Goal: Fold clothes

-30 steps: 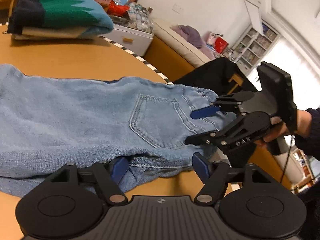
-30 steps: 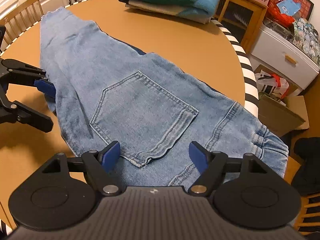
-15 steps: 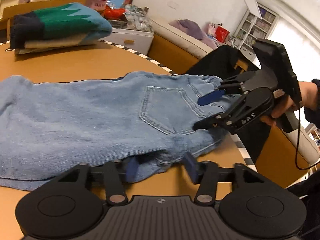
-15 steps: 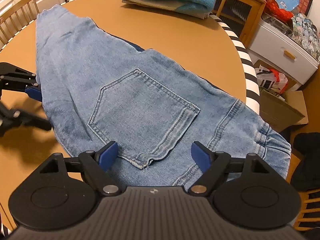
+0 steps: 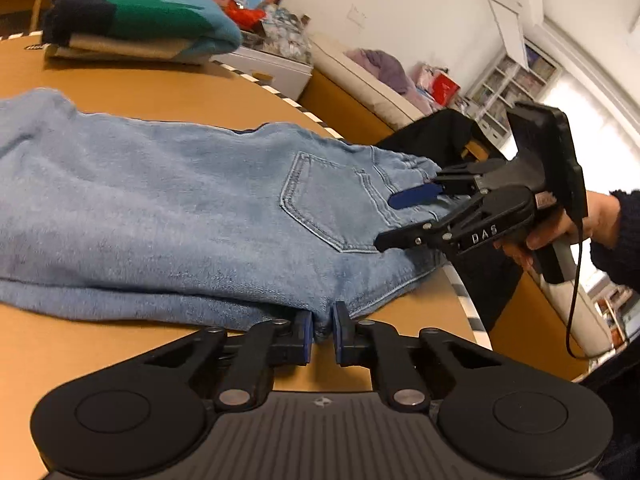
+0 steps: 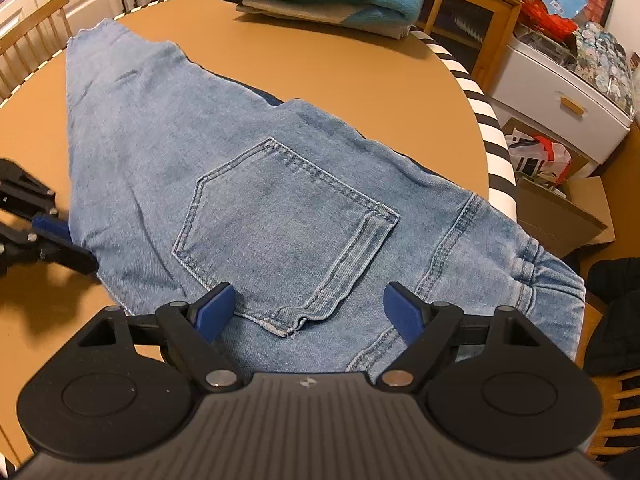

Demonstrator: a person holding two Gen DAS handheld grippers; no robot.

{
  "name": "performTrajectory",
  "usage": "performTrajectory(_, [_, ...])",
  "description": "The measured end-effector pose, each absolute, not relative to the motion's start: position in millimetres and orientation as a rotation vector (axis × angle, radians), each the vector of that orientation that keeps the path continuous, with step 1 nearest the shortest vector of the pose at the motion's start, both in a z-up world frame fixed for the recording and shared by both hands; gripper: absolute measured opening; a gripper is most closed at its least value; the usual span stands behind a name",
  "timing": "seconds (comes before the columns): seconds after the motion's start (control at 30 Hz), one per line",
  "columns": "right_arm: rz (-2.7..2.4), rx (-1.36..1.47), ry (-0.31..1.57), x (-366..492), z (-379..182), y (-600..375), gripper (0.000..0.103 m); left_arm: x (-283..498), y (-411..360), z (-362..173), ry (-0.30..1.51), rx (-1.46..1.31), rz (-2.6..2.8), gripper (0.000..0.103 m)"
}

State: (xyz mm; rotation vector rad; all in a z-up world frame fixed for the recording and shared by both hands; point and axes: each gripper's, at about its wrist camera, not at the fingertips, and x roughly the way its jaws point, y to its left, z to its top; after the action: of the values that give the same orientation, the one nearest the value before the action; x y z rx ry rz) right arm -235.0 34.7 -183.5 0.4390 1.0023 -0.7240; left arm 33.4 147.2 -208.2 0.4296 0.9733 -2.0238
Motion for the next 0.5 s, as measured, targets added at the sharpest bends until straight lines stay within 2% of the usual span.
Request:
performTrajectory(0.13, [-0.717, 0.438, 1.009, -235, -179, 33, 0.081, 34, 152, -207, 1.0, 0.44, -2.005, 0.01])
performTrajectory(0.2, [-0.719, 0.432, 0.993, -234, -172, 36, 0.059, 35, 157, -206, 1.017, 0.467, -1.998, 0.009])
performTrajectory(0.23, [-0.721, 0.431, 0.97, -233, -165, 37, 0.043, 36, 162, -205, 1.026, 0.485, -1.994, 0.005])
performTrajectory(0.33, [-0.602, 0.416, 0.863, -222, -151, 50, 0.015, 45, 179, -199, 1.032, 0.515, -1.981, 0.006])
performTrajectory(0.4, [-0.511, 0.383, 0.867, -203, -157, 60, 0.016, 52, 183, -185, 1.016, 0.441, -1.959, 0.008])
performTrajectory(0.5, [-0.477, 0.362, 0.889, -182, -183, 71, 0.013, 58, 177, -163, 0.981, 0.273, -1.921, 0.026])
